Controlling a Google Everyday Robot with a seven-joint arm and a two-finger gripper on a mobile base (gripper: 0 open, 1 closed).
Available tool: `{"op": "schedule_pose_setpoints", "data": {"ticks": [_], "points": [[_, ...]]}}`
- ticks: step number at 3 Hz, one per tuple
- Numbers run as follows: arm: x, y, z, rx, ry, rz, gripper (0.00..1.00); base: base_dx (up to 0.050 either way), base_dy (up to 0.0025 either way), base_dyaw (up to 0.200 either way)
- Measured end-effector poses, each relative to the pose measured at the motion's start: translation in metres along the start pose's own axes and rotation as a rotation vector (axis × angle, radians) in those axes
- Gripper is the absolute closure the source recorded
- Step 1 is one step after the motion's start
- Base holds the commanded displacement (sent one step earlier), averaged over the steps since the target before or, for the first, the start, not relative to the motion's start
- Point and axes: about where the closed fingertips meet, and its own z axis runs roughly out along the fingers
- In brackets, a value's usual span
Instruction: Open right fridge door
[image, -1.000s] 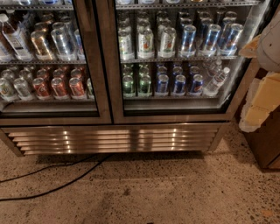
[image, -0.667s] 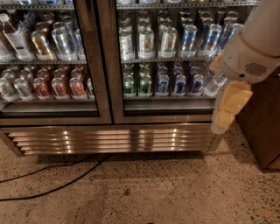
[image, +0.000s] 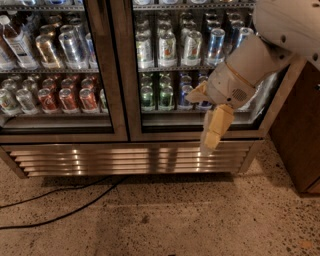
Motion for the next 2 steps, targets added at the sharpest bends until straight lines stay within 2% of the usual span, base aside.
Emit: {"op": "schedule_pose_setpoints", "data": {"ticks": [1, 2], "points": [[0.013, -0.006, 0.028, -0.038, -0.331, -0.019, 0.0, 0.0, 0.0, 0.0], [0.024, -0.001, 0.009, 0.046, -0.613, 0.091, 0.0, 0.0, 0.0, 0.0]]}}
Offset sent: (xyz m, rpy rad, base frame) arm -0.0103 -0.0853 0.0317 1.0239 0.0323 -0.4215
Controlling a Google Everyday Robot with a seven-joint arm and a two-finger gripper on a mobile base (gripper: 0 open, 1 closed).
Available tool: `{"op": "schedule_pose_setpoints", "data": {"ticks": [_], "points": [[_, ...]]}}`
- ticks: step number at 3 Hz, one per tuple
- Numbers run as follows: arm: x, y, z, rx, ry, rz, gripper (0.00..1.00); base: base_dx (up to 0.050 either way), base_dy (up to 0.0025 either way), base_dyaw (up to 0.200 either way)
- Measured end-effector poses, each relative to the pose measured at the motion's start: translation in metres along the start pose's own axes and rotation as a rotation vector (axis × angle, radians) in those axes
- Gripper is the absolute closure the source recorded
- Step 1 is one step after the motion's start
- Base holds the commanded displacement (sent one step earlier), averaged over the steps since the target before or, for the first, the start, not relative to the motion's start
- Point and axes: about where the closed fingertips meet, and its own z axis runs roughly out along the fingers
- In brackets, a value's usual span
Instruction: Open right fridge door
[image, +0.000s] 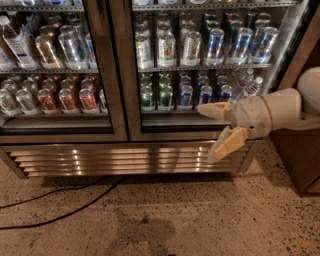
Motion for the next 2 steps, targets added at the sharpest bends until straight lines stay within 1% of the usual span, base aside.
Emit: {"op": "schedule_pose_setpoints", "data": {"ticks": [1, 2], "points": [[-0.0093, 0.0081, -0.0293, 0.052, -0.086, 0.033, 0.0, 0.0, 0.0, 0.0], [-0.0097, 0.0076, -0.0261, 0.041, -0.094, 0.034, 0.0, 0.0, 0.0, 0.0]]}}
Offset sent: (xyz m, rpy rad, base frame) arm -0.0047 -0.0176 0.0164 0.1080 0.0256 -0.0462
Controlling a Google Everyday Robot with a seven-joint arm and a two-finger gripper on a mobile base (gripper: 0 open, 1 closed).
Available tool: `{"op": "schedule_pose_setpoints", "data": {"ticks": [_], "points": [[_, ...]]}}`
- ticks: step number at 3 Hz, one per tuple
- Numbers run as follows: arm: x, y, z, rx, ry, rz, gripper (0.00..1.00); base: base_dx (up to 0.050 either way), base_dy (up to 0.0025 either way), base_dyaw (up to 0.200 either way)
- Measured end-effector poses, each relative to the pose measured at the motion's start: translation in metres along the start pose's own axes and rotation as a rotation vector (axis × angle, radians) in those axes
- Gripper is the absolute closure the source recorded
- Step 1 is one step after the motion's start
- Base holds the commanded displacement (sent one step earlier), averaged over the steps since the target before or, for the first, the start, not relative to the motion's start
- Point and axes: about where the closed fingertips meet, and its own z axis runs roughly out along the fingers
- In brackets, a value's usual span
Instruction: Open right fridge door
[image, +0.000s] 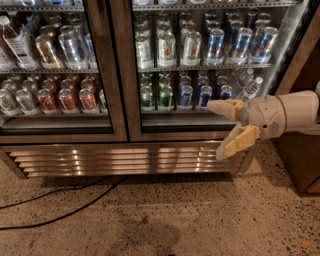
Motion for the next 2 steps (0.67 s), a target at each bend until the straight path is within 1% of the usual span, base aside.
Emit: {"op": "schedule_pose_setpoints", "data": {"ticks": [1, 2], "points": [[-0.022, 0.023, 0.007, -0.05, -0.07, -0.08, 0.0, 0.0, 0.0, 0.0], [-0.053, 0.073, 0.014, -0.085, -0.122, -0.227, 0.0, 0.0, 0.0, 0.0]]}}
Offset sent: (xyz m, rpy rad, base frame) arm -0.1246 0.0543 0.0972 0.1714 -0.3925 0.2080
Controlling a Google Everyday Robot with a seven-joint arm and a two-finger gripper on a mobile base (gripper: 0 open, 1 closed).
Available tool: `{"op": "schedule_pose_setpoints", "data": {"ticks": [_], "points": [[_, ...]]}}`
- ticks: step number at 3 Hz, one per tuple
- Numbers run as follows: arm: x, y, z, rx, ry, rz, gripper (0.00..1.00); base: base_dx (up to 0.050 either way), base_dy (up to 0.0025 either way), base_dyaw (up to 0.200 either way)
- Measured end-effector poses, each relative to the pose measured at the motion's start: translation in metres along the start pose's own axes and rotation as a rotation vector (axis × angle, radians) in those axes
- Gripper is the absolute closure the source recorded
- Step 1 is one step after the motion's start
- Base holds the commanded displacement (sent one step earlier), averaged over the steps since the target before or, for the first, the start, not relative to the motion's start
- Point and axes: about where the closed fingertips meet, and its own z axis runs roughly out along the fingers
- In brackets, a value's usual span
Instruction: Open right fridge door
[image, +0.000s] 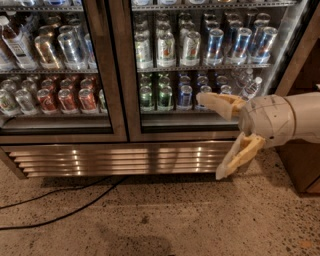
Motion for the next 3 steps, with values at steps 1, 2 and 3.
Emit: {"op": "schedule_pose_setpoints", "data": {"ticks": [1, 2, 3], "points": [[-0.031, 0.043, 0.016, -0.032, -0.003, -0.143, 0.0, 0.0, 0.0, 0.0], [-0.031, 0.043, 0.016, -0.032, -0.003, -0.143, 0.0, 0.0, 0.0, 0.0], [-0.047, 0.012, 0.011, 0.009, 0.0, -0.115, 0.0, 0.0, 0.0, 0.0]]}}
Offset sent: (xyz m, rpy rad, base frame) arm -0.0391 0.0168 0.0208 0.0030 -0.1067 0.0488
